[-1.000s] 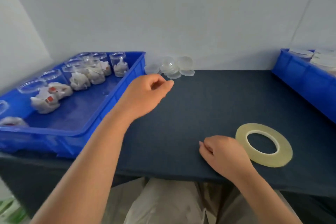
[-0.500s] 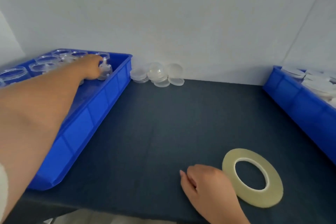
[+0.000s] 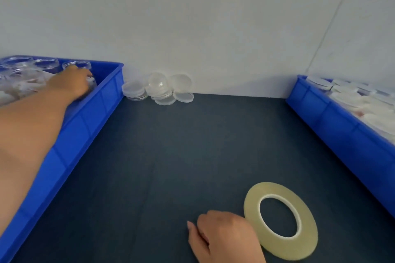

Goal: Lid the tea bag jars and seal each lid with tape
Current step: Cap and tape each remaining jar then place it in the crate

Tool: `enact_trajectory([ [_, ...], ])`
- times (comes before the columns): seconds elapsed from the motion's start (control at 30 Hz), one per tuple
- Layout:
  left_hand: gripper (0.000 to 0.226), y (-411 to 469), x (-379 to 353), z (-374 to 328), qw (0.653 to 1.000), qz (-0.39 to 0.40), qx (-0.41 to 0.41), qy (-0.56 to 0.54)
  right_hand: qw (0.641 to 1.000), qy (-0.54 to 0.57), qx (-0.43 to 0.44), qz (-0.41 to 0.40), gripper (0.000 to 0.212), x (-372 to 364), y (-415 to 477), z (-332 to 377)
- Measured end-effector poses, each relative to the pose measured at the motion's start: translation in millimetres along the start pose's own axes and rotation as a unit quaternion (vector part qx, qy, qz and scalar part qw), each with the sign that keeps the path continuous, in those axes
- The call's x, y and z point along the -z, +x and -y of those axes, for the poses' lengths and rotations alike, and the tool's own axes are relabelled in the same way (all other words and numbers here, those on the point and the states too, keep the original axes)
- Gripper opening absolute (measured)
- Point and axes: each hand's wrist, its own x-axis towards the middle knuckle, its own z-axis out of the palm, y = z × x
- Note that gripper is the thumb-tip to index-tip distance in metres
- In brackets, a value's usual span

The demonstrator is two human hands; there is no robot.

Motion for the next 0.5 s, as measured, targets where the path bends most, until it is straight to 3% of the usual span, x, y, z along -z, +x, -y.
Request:
enact_trajectory([
  [0.07, 0.067, 11, 2, 3, 1.000, -0.029, 0.001, -0.008, 1.000, 0.008, -0.001, -0.010, 0.045, -2, -2, 0],
  [0.13, 0.078, 25, 3, 3, 1.000, 0.012, 0.005, -0.014, 1.000, 0.003, -0.005, -0.011, 0.046, -3, -2, -1],
  [0.23, 0.067, 39, -8, 5, 0.996, 0.081, -0.009, 0.037, 1.000, -0.028, -0.013, -0.002, 0.048, -6, 1, -1],
  [0.4, 0.041, 41, -12, 1, 1.000, 0.004, 0.018, 0.010, 0.998, -0.054, -0.030, 0.032, 0.052, -7, 7, 0],
  [0.5, 0.032, 26, 5, -7, 0.997, -0.007, 0.008, 0.077, 0.999, -0.027, -0.036, 0.027, 0.051, -3, 7, 0],
])
